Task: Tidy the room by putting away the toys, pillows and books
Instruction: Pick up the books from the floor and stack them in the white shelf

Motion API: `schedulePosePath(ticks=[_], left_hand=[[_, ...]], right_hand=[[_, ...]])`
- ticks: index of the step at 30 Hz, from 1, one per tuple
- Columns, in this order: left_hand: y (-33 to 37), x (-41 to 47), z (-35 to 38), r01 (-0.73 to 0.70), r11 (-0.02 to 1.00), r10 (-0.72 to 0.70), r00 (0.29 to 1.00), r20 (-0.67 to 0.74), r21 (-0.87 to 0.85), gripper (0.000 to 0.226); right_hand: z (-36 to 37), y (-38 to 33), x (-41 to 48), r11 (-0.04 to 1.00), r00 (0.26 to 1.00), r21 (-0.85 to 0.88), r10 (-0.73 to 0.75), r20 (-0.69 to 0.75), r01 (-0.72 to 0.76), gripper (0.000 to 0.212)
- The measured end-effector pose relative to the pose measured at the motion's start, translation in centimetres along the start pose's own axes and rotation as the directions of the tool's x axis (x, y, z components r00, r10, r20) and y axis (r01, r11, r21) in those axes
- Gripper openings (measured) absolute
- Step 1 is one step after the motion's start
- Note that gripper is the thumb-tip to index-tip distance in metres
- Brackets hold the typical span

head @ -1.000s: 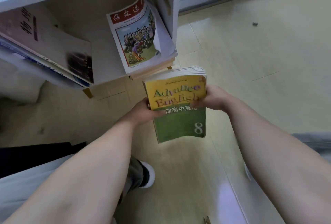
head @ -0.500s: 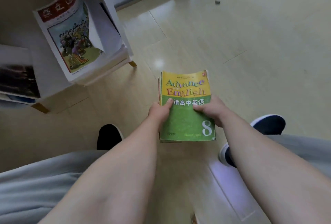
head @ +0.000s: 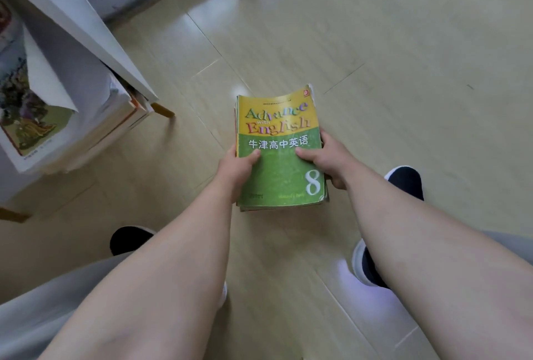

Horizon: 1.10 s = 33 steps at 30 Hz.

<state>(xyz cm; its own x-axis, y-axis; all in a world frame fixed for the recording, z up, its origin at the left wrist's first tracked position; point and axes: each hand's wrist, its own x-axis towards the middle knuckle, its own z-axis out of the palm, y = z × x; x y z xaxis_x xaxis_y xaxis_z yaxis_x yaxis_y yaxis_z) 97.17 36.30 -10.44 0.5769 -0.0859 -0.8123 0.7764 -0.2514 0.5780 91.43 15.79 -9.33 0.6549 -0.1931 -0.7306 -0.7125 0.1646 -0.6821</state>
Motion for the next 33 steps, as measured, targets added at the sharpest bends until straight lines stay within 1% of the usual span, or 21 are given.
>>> schedulePosePath(ticks=[2,5,7,9,10,11,13,16,17,19,21,23,25,27,29,31,33], left_hand=[[-0.2,0.5,0.7,-0.047,0.998,0.048,0.998,-0.036,0.035,0.038],[-1.5,0.8,1.2,-0.101,0.986,0.110,0.992,-0.067,0.129,0.055],[-2.1,-0.6,1.2,-0.105,0.968,0.139,0.980,-0.140,0.228,0.053],[-2.5,-1.6,1.2,-0.062,0.963,0.140,0.946,-0.291,0.261,0.042],[-2.7,-1.9,1.2,-0.053,0.971,0.136,0.924,-0.357,0.231,0.037],[-2.8,-1.9,1.2,-0.058,0.980,0.130,0.911,-0.391,0.190,0.034],[-2.7,-1.8,1.3,-0.059,0.989,0.109,0.909,-0.403,0.134,0.030],[-3.0,-1.6,1.1,-0.040,0.981,0.112,0.916,-0.385,0.191,0.024],[-3.0,-1.5,1.0,-0.040,0.977,0.120,0.917,-0.380,0.212,0.024],[-3.0,-1.5,0.9,-0.028,0.973,0.112,0.925,-0.363,0.229,0.029],[-2.8,-1.5,0.9,-0.017,0.961,0.115,0.932,-0.345,0.275,0.040],[-2.5,-1.5,1.3,0.013,0.933,0.117,0.934,-0.338,0.360,0.062],[-2.5,-1.8,1.9,0.047,0.898,0.109,0.940,-0.324,0.437,0.078],[-3.2,-2.1,2.4,0.049,0.856,0.123,0.948,-0.294,0.515,0.078],[-4.2,-2.4,2.7,0.056,0.810,0.142,0.947,-0.288,0.584,0.073],[-4.8,-2.5,3.1,0.059,0.785,0.162,0.941,-0.296,0.616,0.072],[-5.0,-2.6,3.4,0.052,0.779,0.186,0.933,-0.309,0.624,0.071]], right_hand=[[-0.4,0.2,0.7,0.999,0.999,-0.044,-0.010,-0.048,0.008,0.045],[-0.7,1.0,1.6,0.976,0.984,-0.215,-0.019,-0.178,-0.020,0.047],[-0.8,1.9,1.2,0.950,0.964,-0.302,-0.003,-0.266,-0.081,0.061],[-1.0,2.8,0.9,0.928,0.946,-0.337,0.046,-0.321,-0.159,0.075],[-1.0,3.1,0.7,0.918,0.944,-0.354,0.062,-0.325,-0.182,0.073],[-1.0,3.3,0.6,0.907,0.945,-0.372,0.072,-0.318,-0.195,0.066],[-1.1,3.3,0.6,0.887,0.945,-0.421,0.049,-0.324,-0.191,0.053],[-1.9,3.7,0.4,0.883,0.910,-0.410,0.045,-0.413,-0.230,0.058],[-2.4,3.7,0.2,0.886,0.893,-0.387,0.064,-0.445,-0.257,0.057],[-3.4,3.6,-0.6,0.895,0.876,-0.356,0.073,-0.477,-0.269,0.047],[-4.2,2.8,-1.9,0.904,0.884,-0.384,-0.017,-0.467,-0.185,0.039],[-5.2,0.9,-3.7,0.866,0.894,-0.497,-0.180,-0.410,-0.054,0.033],[-6.7,-0.9,-5.7,0.811,0.858,-0.582,-0.339,-0.386,0.059,0.027],[-8.3,-2.0,-7.2,0.799,0.787,-0.588,-0.441,-0.431,0.125,0.023],[-9.7,-2.1,-7.9,0.855,0.738,-0.494,-0.435,-0.516,0.159,0.021],[-10.6,-1.9,-8.2,0.918,0.718,-0.339,-0.377,-0.585,0.206,0.022],[-10.9,-1.6,-8.0,0.948,0.708,-0.205,-0.318,-0.631,0.244,0.024]])
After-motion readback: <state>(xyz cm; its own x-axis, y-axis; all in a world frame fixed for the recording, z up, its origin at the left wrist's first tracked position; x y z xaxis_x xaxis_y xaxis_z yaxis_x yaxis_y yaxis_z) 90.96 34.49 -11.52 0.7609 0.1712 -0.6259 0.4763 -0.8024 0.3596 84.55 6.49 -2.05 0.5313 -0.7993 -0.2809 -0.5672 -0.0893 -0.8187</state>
